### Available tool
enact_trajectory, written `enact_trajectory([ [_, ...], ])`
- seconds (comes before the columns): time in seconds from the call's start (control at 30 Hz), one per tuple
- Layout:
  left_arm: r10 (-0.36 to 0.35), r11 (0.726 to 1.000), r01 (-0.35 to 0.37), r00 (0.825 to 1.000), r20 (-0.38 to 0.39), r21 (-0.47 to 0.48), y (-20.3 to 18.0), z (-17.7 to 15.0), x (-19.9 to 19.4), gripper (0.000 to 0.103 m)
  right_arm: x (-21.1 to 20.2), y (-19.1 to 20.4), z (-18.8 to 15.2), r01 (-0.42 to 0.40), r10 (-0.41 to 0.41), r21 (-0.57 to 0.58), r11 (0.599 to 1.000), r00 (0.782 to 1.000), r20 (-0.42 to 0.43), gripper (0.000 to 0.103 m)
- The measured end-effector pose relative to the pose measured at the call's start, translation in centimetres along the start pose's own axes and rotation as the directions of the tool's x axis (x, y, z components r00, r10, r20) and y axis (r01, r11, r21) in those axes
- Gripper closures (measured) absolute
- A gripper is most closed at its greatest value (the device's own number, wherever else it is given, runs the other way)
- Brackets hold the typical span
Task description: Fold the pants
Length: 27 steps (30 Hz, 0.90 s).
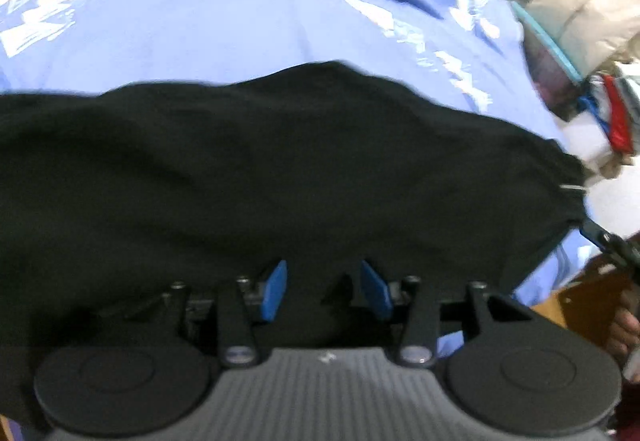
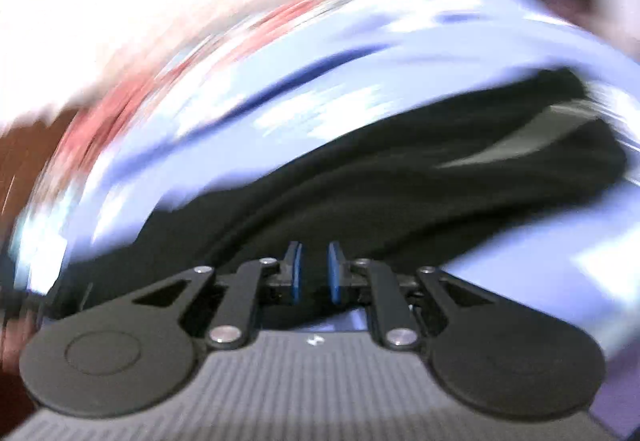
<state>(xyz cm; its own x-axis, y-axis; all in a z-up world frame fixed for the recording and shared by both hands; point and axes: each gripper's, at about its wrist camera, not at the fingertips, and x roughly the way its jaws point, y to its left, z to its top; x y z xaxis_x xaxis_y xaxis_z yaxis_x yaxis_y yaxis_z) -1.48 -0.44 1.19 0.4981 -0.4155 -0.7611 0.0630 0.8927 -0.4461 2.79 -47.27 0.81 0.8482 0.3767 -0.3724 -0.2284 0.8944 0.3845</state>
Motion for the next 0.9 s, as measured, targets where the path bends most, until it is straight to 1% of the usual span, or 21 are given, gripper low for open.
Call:
enact_trajectory([
  [0.03,-0.019,1.0,0.018,1.0,0.006,0.024,-0.9,0.3,0.0,0.06,-1.0,-2.4,0.6,0.062,-0.067,0.099,0.993,0.996,0.05,0.07],
  [0.07,-0.037,0.998,0.037,0.999,0.007,0.047,-1.9,0.6,0.1,0.06,-1.8,-4.4,1.1,0.118,-0.135,0.181,0.976,0.987,0.085,0.056],
  [0.13,-0.084,0.991,0.084,0.996,-0.002,0.101,-4.3,1.2,0.9,0.06,-3.0,-8.1,2.0,0.231,-0.283,0.315,0.92,0.95,0.13,0.049],
  [0.17,-0.1,0.987,0.101,0.995,-0.009,0.127,-5.7,1.3,1.5,0.06,-3.0,-9.3,2.4,0.259,-0.32,0.342,0.903,0.938,0.136,0.049],
  [0.23,-0.123,0.975,0.127,0.992,-0.034,0.185,-8.2,1.6,2.6,0.06,-2.2,-11.2,3.5,0.288,-0.347,0.358,0.888,0.931,0.114,0.049],
  [0.27,-0.129,0.967,0.137,0.99,-0.055,0.215,-9.6,1.8,3.5,0.06,-1.3,-11.6,3.9,0.29,-0.342,0.356,0.888,0.935,0.092,0.052],
  [0.3,-0.13,0.961,0.143,0.989,-0.07,0.238,-10.5,1.8,4.1,0.06,-0.4,-11.9,4.1,0.287,-0.331,0.355,0.889,0.941,0.069,0.058],
  [0.33,-0.123,0.956,0.141,0.989,-0.083,0.259,-11.3,1.8,4.9,0.06,0.7,-12.3,4.6,0.289,-0.322,0.355,0.889,0.946,0.034,0.089],
  [0.37,-0.109,0.952,0.133,0.989,-0.101,0.275,-12.0,1.6,5.8,0.062,1.5,-12.3,5.0,0.327,-0.352,0.349,0.878,0.936,0.01,0.091],
  [0.4,-0.09,0.953,0.123,0.988,-0.129,0.276,-12.5,1.4,6.8,0.063,1.4,-12.1,5.8,0.352,-0.378,0.341,0.872,0.926,0.011,0.091],
  [0.43,-0.074,0.956,0.115,0.985,-0.156,0.27,-12.5,1.1,7.6,0.063,0.9,-12.0,6.6,0.343,-0.382,0.332,0.879,0.922,0.057,0.092],
  [0.47,-0.057,0.957,0.1,0.985,-0.163,0.271,-12.8,0.6,8.1,0.063,-0.1,-11.6,7.4,0.321,-0.373,0.319,0.892,0.921,0.116,0.092],
  [0.5,-0.047,0.954,0.088,0.988,-0.146,0.286,-13.1,0.2,7.8,0.061,-0.7,-10.9,8.2,0.303,-0.361,0.292,0.907,0.916,0.172,0.092],
  [0.6,-0.036,0.951,0.077,0.989,-0.142,0.299,-13.5,-0.4,7.5,0.057,-2.3,-8.7,10.3,0.256,-0.294,0.157,0.954,0.902,0.316,0.092],
  [0.67,-0.035,0.954,0.075,0.99,-0.14,0.291,-13.7,-0.5,7.4,0.057,-2.6,-8.0,10.7,0.221,-0.238,0.088,0.971,0.894,0.379,0.092],
  [0.7,-0.033,0.954,0.073,0.99,-0.139,0.291,-13.6,-0.5,7.4,0.057,-2.4,-8.3,10.6,0.216,-0.233,0.088,0.972,0.894,0.384,0.092],
  [0.73,-0.03,0.953,0.069,0.99,-0.136,0.294,-13.6,-0.6,7.3,0.057,-1.6,-9.1,10.3,0.227,-0.247,0.096,0.969,0.894,0.374,0.091],
  [0.8,-0.021,0.951,0.06,0.991,-0.131,0.303,-13.9,-0.8,7.2,0.057,0.3,-11.1,9.3,0.293,-0.318,0.128,0.948,0.9,0.298,0.091],
  [0.83,-0.016,0.949,0.055,0.992,-0.129,0.31,-14.2,-0.6,7.3,0.057,1.6,-12.9,8.6,0.336,-0.368,0.17,0.926,0.905,0.215,0.09],
  [0.87,-0.012,0.947,0.052,0.992,-0.128,0.318,-14.3,-0.7,7.4,0.056,2.5,-14.3,7.9,0.355,-0.388,0.211,0.911,0.91,0.145,0.087],
  [0.9,-0.009,0.945,0.05,0.992,-0.128,0.324,-14.4,-0.7,7.5,0.056,2.8,-15.8,7.1,0.319,-0.357,0.265,0.91,0.928,0.109,0.087],
])
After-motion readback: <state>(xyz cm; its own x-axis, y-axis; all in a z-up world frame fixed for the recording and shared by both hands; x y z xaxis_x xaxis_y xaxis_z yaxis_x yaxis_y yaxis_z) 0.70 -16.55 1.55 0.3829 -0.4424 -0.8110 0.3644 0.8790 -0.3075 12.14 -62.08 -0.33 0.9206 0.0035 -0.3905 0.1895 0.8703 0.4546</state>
